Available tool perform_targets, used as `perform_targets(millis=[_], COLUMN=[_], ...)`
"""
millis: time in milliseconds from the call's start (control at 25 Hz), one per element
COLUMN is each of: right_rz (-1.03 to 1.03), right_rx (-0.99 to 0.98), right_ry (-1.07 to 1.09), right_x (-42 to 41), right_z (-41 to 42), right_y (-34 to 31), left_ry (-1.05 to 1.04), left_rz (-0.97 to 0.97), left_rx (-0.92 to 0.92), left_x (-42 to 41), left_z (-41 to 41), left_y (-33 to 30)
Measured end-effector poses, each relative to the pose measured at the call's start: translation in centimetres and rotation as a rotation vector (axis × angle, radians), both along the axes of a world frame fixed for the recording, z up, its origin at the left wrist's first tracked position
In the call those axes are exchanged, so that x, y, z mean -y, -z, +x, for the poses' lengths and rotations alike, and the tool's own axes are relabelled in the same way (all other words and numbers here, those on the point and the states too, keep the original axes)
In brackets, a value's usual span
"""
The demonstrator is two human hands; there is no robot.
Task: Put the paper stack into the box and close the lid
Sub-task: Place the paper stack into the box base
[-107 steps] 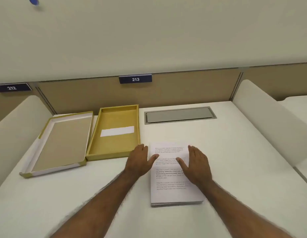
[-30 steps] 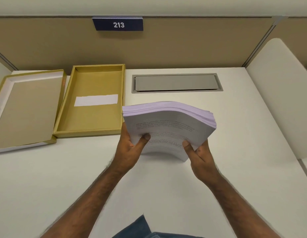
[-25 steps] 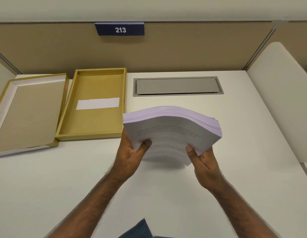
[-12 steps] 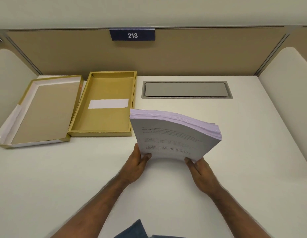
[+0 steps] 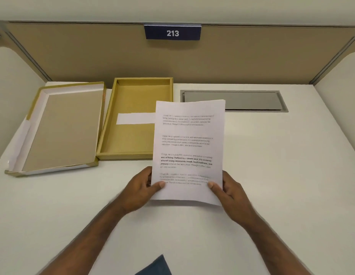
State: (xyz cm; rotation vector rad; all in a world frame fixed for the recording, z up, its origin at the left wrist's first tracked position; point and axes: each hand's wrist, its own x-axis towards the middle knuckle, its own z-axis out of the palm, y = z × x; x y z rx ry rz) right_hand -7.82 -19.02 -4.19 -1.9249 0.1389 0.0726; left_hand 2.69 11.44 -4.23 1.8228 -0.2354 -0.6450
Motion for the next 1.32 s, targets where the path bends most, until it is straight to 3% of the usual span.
perform_targets(millis=[240,640,880,1120,1320], right_rz=[0.186,0.093,-0.021,-0.079,-0.169], right_rx=[-0.082,-0.244,-0.381,-0.460,-0.473], right_ry=[0.093,0.030,0.077,0.185,0.245], right_x=[-6.6,-11.1,-12.4,-13.1,-13.8], right_z=[8.9,23.0,25.4,27.0,27.4], right_y=[-2.4,-1.2,0.4,0.5,0.4], left_ry=[-0.059,-0.065,-0.011,-0.142,-0.032], left_rz=[-0.114,0.021,0.295,0.268,0.591], left_rx=[-0.100,-0.297,-0.174,-0.190,0.158], left_x=[-6.9,-10.5,-10.3,-9.5,-9.3], left_z=[8.1,20.6,21.4,21.6,20.9], left_y=[-3.1,-0.6,0.4,-0.4,-0.6])
